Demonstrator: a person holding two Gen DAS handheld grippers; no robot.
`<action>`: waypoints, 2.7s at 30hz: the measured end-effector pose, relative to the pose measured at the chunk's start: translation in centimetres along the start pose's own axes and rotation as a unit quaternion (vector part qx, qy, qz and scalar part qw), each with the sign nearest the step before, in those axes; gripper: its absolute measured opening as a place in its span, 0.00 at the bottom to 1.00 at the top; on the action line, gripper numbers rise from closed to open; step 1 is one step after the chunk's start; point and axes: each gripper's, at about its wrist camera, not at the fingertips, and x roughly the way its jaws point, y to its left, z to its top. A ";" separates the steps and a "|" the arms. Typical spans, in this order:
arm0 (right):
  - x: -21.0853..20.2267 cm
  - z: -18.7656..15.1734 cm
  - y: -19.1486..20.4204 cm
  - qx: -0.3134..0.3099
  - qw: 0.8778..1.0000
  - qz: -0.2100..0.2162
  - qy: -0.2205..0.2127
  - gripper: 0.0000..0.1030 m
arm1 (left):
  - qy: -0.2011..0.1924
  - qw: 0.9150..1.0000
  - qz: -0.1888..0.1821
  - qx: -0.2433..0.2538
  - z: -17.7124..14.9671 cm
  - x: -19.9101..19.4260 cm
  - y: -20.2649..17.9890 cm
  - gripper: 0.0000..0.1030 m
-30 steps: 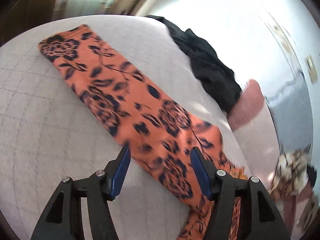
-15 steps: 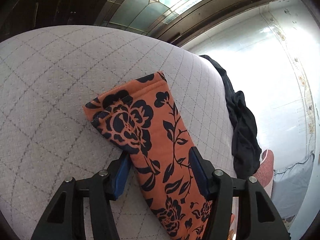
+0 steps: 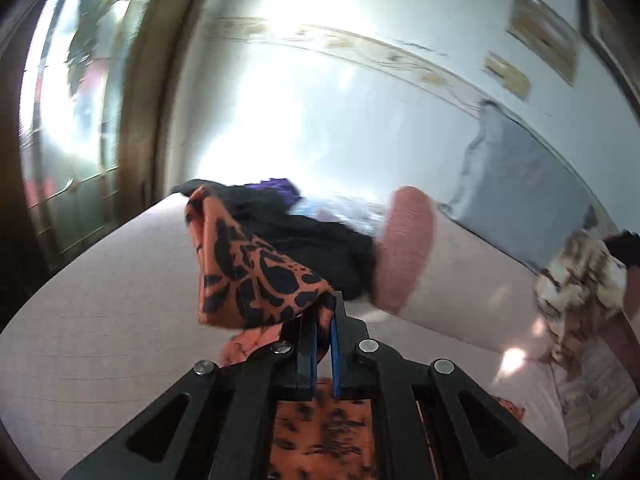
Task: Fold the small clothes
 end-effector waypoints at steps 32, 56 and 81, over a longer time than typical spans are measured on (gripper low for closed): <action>9.7 5.6 -4.4 0.235 0.969 -0.066 0.030 0.87 | 0.130 0.988 0.067 0.055 -20.3 2.9 3.2 0.68; 5.8 4.3 -4.1 0.067 0.978 -0.195 0.025 0.14 | 0.215 0.968 0.062 0.109 -17.2 10.9 -1.6 0.68; 9.5 9.1 -3.0 0.005 0.987 -0.139 0.081 0.41 | 0.232 0.972 0.015 0.018 -13.1 15.3 4.3 0.65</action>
